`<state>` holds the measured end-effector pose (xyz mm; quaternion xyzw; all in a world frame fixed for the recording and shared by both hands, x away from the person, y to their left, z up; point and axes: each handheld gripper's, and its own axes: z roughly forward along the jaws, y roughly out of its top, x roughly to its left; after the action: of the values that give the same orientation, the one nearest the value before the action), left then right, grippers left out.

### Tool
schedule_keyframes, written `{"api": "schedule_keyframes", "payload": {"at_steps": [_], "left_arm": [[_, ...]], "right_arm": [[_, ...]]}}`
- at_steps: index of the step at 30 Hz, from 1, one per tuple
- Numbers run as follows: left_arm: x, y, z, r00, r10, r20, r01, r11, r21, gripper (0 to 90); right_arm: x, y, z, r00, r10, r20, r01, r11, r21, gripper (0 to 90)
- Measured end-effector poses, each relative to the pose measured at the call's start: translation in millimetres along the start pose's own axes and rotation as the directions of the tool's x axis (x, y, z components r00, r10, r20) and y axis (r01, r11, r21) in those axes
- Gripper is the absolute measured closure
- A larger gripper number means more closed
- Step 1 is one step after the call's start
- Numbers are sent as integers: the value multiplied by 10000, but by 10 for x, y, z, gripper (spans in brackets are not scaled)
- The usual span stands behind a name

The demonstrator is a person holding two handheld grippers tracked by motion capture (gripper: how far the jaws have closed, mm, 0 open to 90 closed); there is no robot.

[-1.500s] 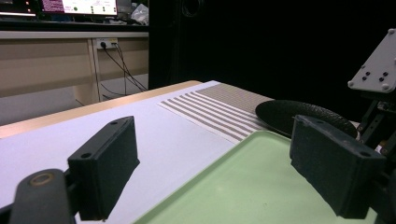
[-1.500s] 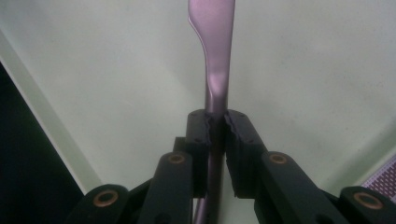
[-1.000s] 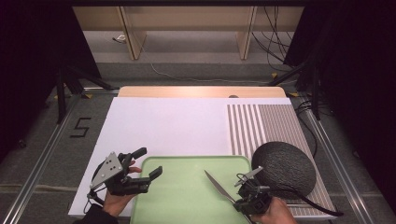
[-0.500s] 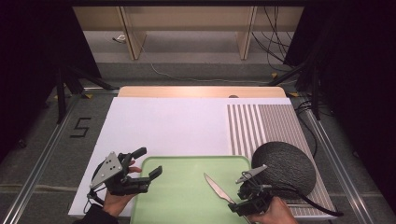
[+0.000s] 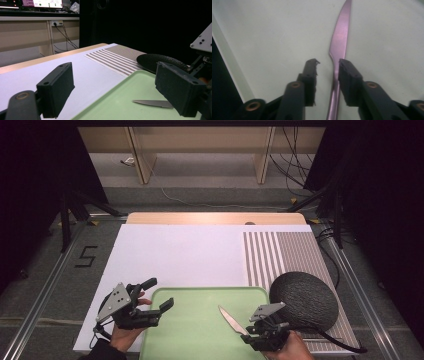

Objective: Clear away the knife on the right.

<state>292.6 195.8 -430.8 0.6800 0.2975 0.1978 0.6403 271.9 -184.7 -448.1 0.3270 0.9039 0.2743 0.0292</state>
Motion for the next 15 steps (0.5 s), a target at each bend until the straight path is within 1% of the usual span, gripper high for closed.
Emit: {"api": "schedule_keyframes", "payload": {"at_steps": [1,2,3,5,7,9,11,12,14,15], "left_arm": [[0,0,1,10000,-2,0,2,10000,7,150],[0,0,1,10000,-7,-3,7,10000,7,150],[1,0,0,10000,-9,-4,9,10000,2,150],[0,0,0,10000,-7,-2,7,10000,1,150],[0,0,0,10000,-3,-7,3,10000,5,150],[0,1,0,10000,-5,-6,5,10000,0,150],[0,0,1,10000,-13,-7,13,10000,2,150],[0,0,1,10000,-8,-4,8,10000,1,150],[-1,0,1,10000,0,-3,0,10000,5,150],[-1,0,2,10000,6,-5,-6,10000,7,150]], "right_arm": [[2,-2,5,10000,-16,-9,16,10000,22,722],[7,-6,19,9999,-133,-25,134,9998,159,760],[12,-16,40,9997,-259,-27,260,9985,491,798],[13,-19,48,9995,-319,-18,319,9980,543,812],[21,-29,65,9984,-534,-174,546,9956,759,847],[29,-33,75,9981,-586,-168,599,9944,869,872],[30,-39,83,9977,-671,-73,675,9925,1016,893],[28,-44,96,9972,-753,-27,751,9900,1196,900],[34,-46,104,9971,-763,27,754,9893,1249,900],[34,-51,120,9963,-865,15,854,9860,1429,900]]}}
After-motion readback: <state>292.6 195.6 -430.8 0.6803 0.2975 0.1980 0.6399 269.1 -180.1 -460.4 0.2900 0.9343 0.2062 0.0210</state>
